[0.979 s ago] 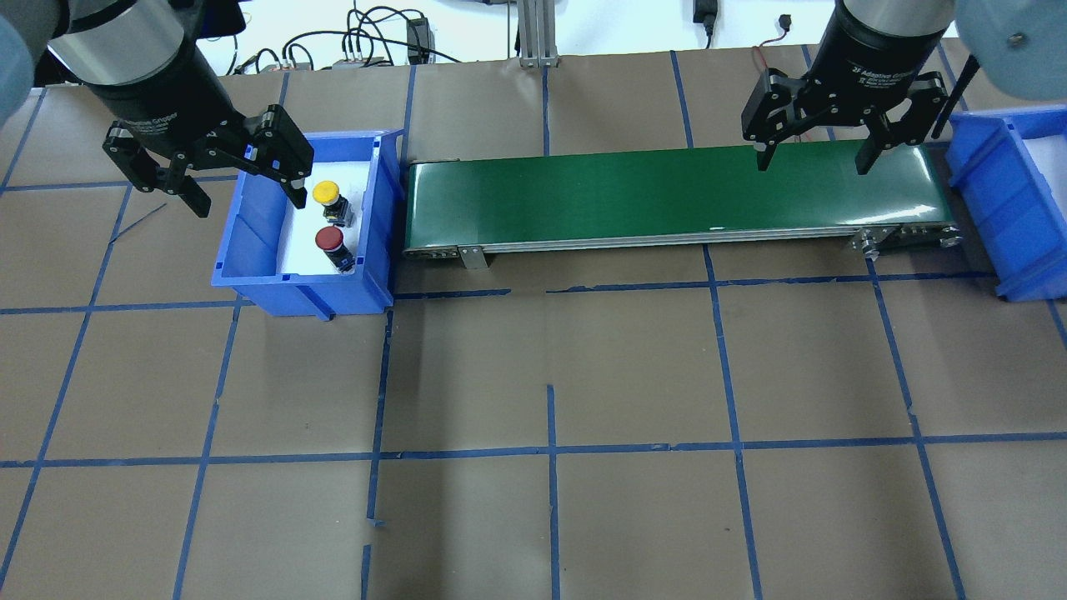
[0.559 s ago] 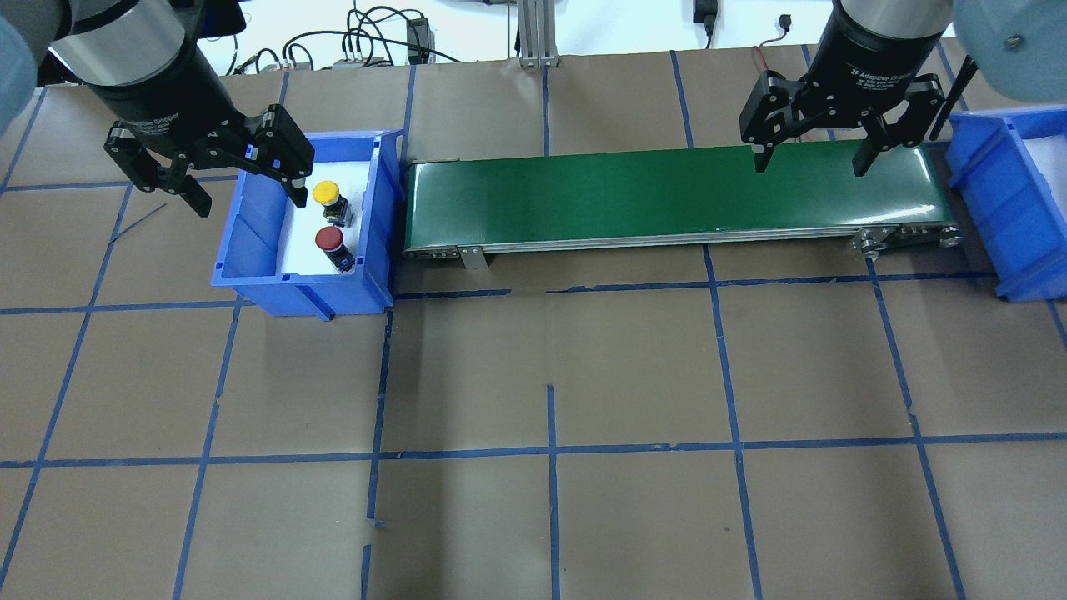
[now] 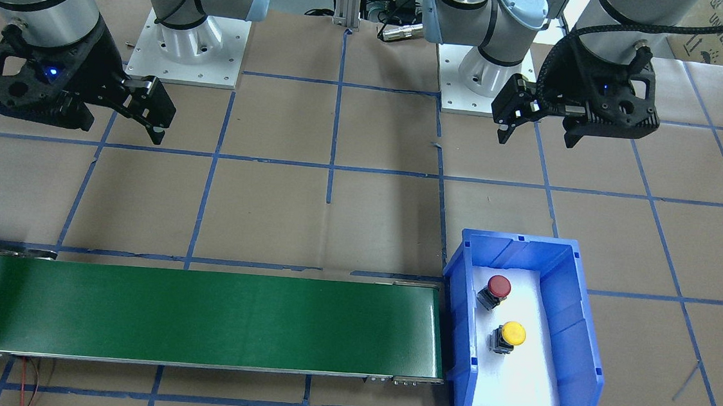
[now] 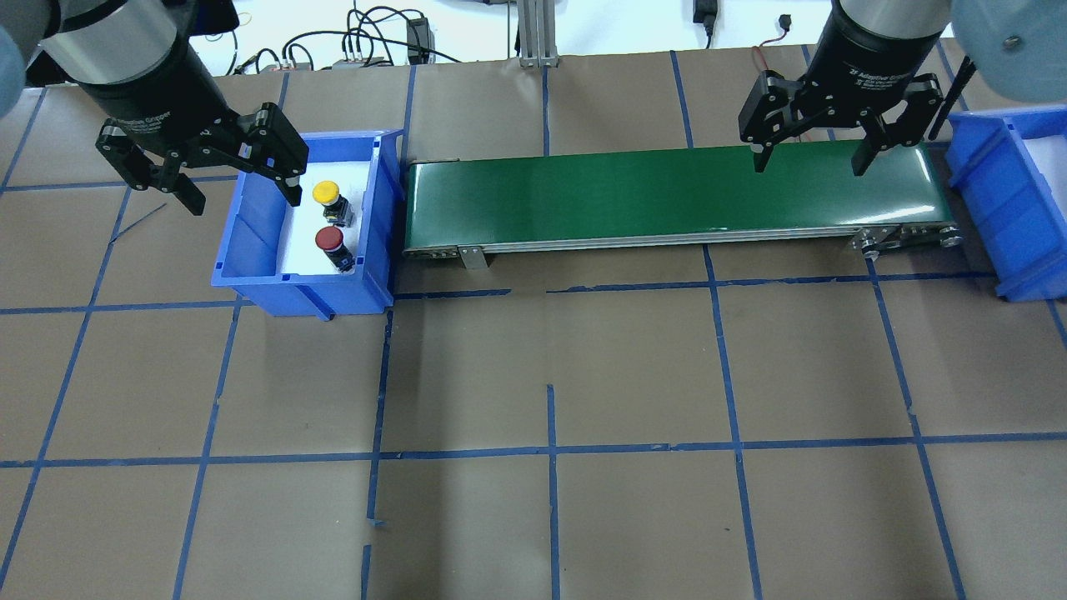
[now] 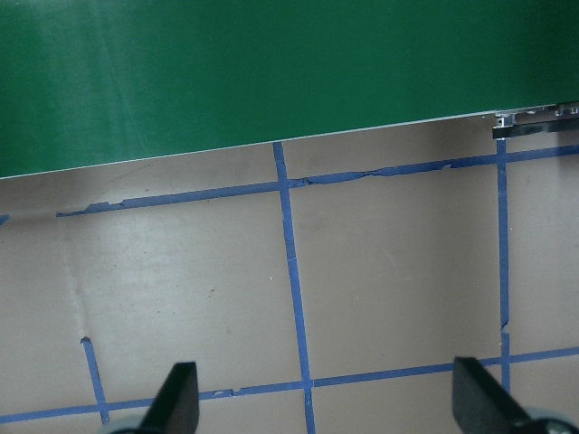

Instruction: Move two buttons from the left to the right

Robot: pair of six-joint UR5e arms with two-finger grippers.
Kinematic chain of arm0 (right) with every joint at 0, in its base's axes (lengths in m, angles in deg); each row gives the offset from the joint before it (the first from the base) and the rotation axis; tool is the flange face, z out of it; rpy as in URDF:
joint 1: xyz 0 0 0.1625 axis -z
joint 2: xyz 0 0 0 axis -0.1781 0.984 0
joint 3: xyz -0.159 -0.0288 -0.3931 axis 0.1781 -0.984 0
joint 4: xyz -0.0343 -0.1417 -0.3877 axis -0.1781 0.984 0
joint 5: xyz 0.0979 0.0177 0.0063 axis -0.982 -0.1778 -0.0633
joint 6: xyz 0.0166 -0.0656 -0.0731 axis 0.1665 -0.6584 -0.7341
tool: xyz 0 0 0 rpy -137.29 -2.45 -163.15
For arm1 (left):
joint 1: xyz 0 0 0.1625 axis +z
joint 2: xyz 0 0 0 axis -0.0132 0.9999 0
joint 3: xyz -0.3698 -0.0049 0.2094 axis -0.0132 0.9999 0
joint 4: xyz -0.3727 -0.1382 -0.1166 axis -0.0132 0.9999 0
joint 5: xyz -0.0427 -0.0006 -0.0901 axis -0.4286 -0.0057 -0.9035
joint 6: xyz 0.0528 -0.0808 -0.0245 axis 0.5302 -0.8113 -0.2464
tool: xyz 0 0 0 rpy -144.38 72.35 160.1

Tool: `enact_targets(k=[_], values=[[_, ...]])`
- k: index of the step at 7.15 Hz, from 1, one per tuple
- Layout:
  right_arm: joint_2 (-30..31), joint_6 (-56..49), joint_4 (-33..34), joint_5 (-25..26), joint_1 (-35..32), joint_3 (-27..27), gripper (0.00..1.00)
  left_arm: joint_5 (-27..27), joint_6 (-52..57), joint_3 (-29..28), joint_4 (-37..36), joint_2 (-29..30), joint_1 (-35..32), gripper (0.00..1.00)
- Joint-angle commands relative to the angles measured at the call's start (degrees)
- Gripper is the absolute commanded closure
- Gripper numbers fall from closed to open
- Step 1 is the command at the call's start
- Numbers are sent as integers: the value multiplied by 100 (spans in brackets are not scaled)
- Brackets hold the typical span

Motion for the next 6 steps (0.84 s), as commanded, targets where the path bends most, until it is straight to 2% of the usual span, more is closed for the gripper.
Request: enact_targets(k=[1, 3, 4, 5, 6], values=[[5, 7, -7, 0, 0, -5, 0, -32, 94, 80, -311, 208, 113, 0], [5, 7, 2, 0, 0, 3, 0, -32, 332, -16, -1616, 1444, 139, 0], [-4, 7, -7, 0, 0, 3, 0, -32, 314, 79, -2250, 1841, 174, 0], [-4, 7, 1, 0, 8, 3, 0, -41, 505, 37, -2448, 2228, 462, 0], [-4, 7, -7, 0, 8, 12, 0, -398, 481, 150, -2554, 2466, 638, 0]])
